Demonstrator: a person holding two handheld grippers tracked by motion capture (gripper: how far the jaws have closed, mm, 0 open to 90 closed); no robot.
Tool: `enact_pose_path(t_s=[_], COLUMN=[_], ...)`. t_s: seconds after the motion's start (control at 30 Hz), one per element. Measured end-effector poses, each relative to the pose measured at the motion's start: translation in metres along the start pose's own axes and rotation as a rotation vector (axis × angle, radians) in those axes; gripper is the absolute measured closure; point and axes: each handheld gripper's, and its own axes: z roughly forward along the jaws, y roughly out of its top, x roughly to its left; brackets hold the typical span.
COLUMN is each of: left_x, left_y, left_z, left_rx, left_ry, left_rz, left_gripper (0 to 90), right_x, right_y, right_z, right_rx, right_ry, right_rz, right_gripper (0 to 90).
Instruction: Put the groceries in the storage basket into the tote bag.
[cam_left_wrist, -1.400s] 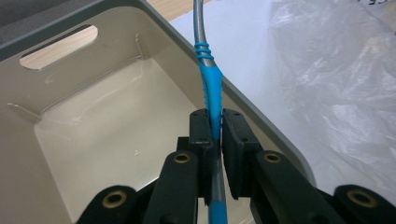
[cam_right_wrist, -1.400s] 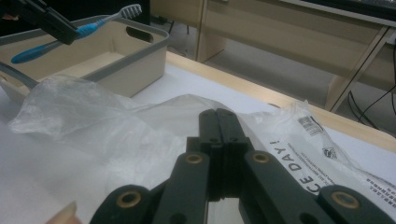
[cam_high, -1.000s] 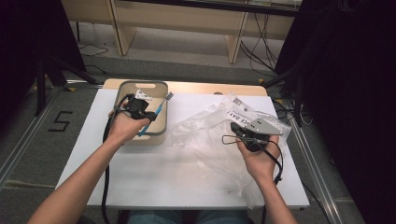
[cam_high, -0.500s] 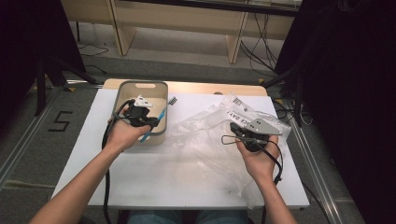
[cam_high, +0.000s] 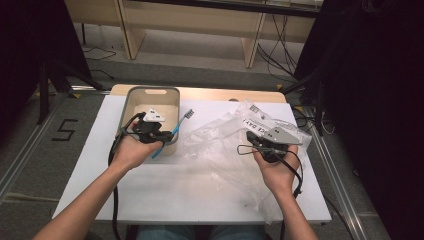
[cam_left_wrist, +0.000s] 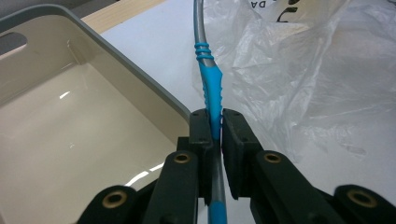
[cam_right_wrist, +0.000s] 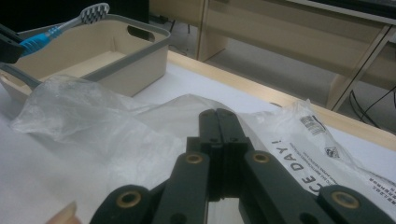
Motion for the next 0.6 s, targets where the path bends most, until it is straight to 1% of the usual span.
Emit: enact_pose_path(t_s=[0.13,0.2,0.33,0.37,0.43,0.47,0.6], left_x=[-0.003,-0.005,-0.008,-0.009,-0.011,-0.011,-0.015], left_y=[-0.001,-0.002,-0.004,-0.005,-0.006,-0.006,-0.008], left_z=[-0.001,-0.003,-0.005,-0.006,-0.007,-0.008,-0.01], left_rx=[-0.002,-0.002,-0.009,-0.004,-0.011,-0.008,-0.022], left_ry=[-0.004,-0.004,-0.009,-0.011,-0.015,-0.017,-0.016], left_rz=[0.0,0.01,0.015,0.019,0.016,0.023,0.023], left_gripper=[82.5,82.5,82.5,82.5,82.5,82.5,82.5], right_x=[0.0,0.0,0.0,0.0,0.0,0.0,0.0], right_y=[0.0,0.0,0.0,0.0,0.0,0.0,0.0], right_z=[0.0,0.0,0.0,0.0,0.0,0.0,0.0], right_rx=[0.0,0.0,0.001,0.001,0.001,0.0,0.001], right_ry=[0.0,0.0,0.0,0.0,0.0,0.0,0.001], right_rz=[-0.001,0.0,-0.001,-0.002,-0.001,-0.001,-0.001], right_gripper=[90.0,90.0,90.0,90.0,90.0,90.0,90.0])
